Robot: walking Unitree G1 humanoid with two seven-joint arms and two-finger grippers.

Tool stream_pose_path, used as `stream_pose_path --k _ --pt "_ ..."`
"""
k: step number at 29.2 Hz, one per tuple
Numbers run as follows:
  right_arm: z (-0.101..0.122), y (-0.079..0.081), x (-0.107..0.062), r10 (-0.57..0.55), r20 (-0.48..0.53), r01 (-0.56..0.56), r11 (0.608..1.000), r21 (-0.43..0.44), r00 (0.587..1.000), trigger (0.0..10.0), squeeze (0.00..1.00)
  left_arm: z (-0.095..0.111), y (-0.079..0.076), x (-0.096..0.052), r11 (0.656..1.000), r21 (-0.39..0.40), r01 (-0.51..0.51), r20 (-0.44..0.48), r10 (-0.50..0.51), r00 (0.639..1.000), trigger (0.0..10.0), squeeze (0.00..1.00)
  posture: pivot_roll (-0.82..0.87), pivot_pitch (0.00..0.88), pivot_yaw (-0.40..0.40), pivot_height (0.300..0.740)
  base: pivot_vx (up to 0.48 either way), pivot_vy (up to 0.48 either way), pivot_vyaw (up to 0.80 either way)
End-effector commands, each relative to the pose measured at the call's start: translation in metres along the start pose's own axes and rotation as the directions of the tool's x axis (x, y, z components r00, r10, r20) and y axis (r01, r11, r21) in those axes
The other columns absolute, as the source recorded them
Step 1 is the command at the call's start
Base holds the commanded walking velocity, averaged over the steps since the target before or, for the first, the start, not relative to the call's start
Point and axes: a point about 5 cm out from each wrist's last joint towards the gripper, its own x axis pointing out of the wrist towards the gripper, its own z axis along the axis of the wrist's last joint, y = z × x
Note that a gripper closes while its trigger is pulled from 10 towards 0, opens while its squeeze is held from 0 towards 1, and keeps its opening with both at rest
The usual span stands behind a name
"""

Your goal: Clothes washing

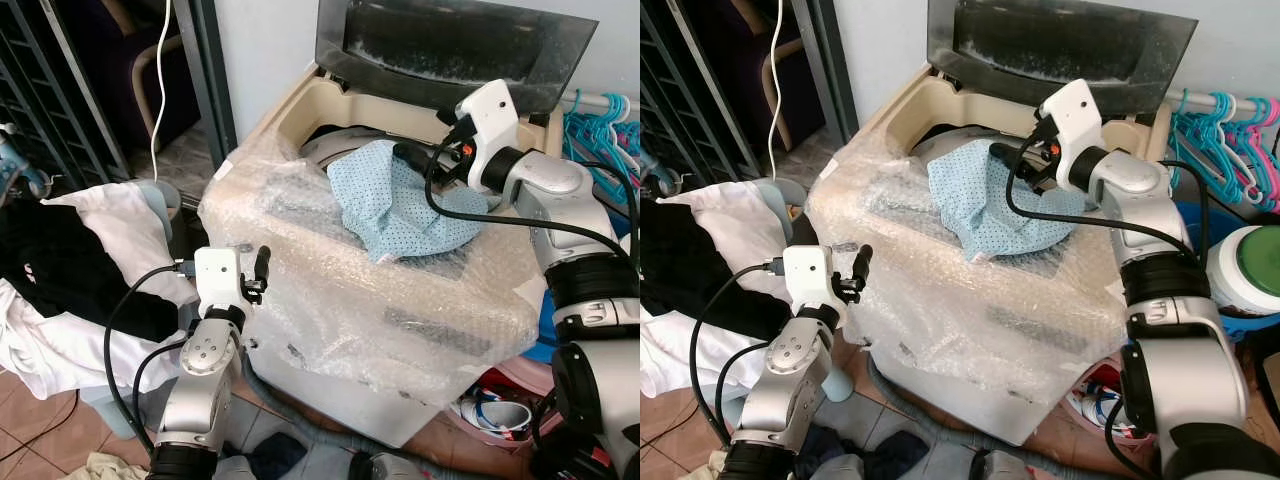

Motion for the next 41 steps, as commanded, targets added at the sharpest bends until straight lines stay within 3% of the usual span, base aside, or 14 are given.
stream_pose_path --k 1,3,4,6,13,17,22,27,30,33,38,39,40,41 --pt "0.023 -0.008 0.001 -0.061 0.105 0.062 0.998 -0.012 0.993 10.0 1.0 0.0 -0.002 -0.001 1.0 -0.001 0.0 -0.002 0.0 1.0 10.0 0.0 -0.05 0.019 0.007 0.74 0.0 0.0 0.0" --pt "0.036 -0.01 0.0 -0.077 0.175 0.079 0.997 -0.003 0.982 10.0 0.93 -0.001 -0.003 -0.001 1.0 -0.003 0.001 -0.005 -0.001 1.0 10.0 0.0 -0.05 0.02 0.004 0.74 0.0 0.0 0.0" --pt "0.044 -0.011 -0.003 -0.08 0.213 0.087 0.996 -0.024 0.974 10.0 0.19 -0.001 -0.003 -0.001 1.0 -0.004 0.001 -0.005 -0.001 1.0 10.0 0.0 -0.05 0.021 0.001 0.74 0.0 0.0 0.0" --pt "0.051 -0.01 -0.009 -0.091 0.249 0.116 0.989 -0.089 0.964 10.0 0.0 -0.001 -0.002 -0.002 1.0 -0.009 -0.002 -0.007 0.002 1.0 10.0 0.0 -0.06 0.023 -0.003 0.74 0.0 0.0 0.0" --pt "0.03 0.013 -0.049 -0.178 0.262 0.198 0.979 -0.051 0.948 10.0 0.0 -0.004 0.0 -0.004 1.0 -0.02 -0.013 -0.019 0.013 1.0 10.0 0.0 -0.07 0.027 0.005 0.74 0.0 0.0 0.0" --pt "0.025 0.046 -0.058 0.166 0.187 -0.186 0.978 0.096 0.968 10.0 0.0 -0.005 0.0 -0.004 1.0 -0.015 0.002 -0.026 -0.003 1.0 10.0 0.0 -0.08 0.028 0.019 0.74 0.0 0.0 0.0" --pt "0.015 0.073 -0.088 0.542 0.078 -0.547 0.831 0.096 0.837 10.0 0.0 -0.004 -0.004 0.0 1.0 -0.011 0.021 -0.019 -0.021 1.0 10.0 0.0 -0.09 0.027 0.016 0.74 0.0 0.0 0.0" --pt "0.012 0.084 -0.096 0.632 0.045 -0.63 0.759 0.165 0.774 10.0 0.0 -0.003 -0.003 0.0 1.0 -0.011 0.013 -0.017 -0.014 1.0 10.0 0.0 -0.08 0.027 0.012 0.74 0.0 0.0 0.0" --pt "-0.004 0.086 -0.091 0.59 -0.025 -0.58 0.799 0.158 0.807 10.0 0.0 -0.003 -0.001 -0.002 1.0 -0.013 0.001 -0.014 -0.001 1.0 10.0 0.0 -0.06 0.028 0.01 0.74 0.0 0.0 0.0" --pt "-0.019 0.076 -0.066 0.194 -0.035 -0.191 0.978 0.078 0.98 10.0 0.0 -0.003 0.004 -0.004 1.0 -0.008 -0.027 -0.016 0.027 1.0 10.0 0.0 -0.07 0.029 0.011 0.74 0.0 0.0 0.0" --pt "-0.033 0.091 -0.078 -0.08 -0.022 0.083 0.981 0.177 0.997 10.0 0.15 -0.002 0.003 -0.003 1.0 -0.001 -0.028 -0.012 0.028 1.0 10.0 0.0 -0.07 0.029 0.016 0.74 0.0 0.0 0.0" --pt "-0.036 0.095 -0.082 -0.1 -0.031 0.103 0.982 0.158 0.995 10.0 0.62 -0.002 0.002 -0.003 1.0 -0.001 -0.021 -0.011 0.021 1.0 10.0 0.0 -0.07 0.031 0.019 0.74 0.0 0.0 0.0" --pt "-0.039 0.099 -0.085 -0.116 -0.038 0.12 0.984 0.129 0.993 10.0 0.62 -0.001 0.001 -0.002 1.0 0.0 -0.013 -0.01 0.013 1.0 10.0 0.0 -0.07 0.032 0.02 0.74 0.0 0.0 0.0" --pt "-0.04 0.1 -0.086 -0.144 -0.04 0.148 0.981 0.127 0.989 10.0 0.37 -0.001 0.002 -0.002 1.0 0.0 -0.014 -0.013 0.014 1.0 10.0 0.0 -0.07 0.034 0.023 0.74 0.0 0.0 0.0"
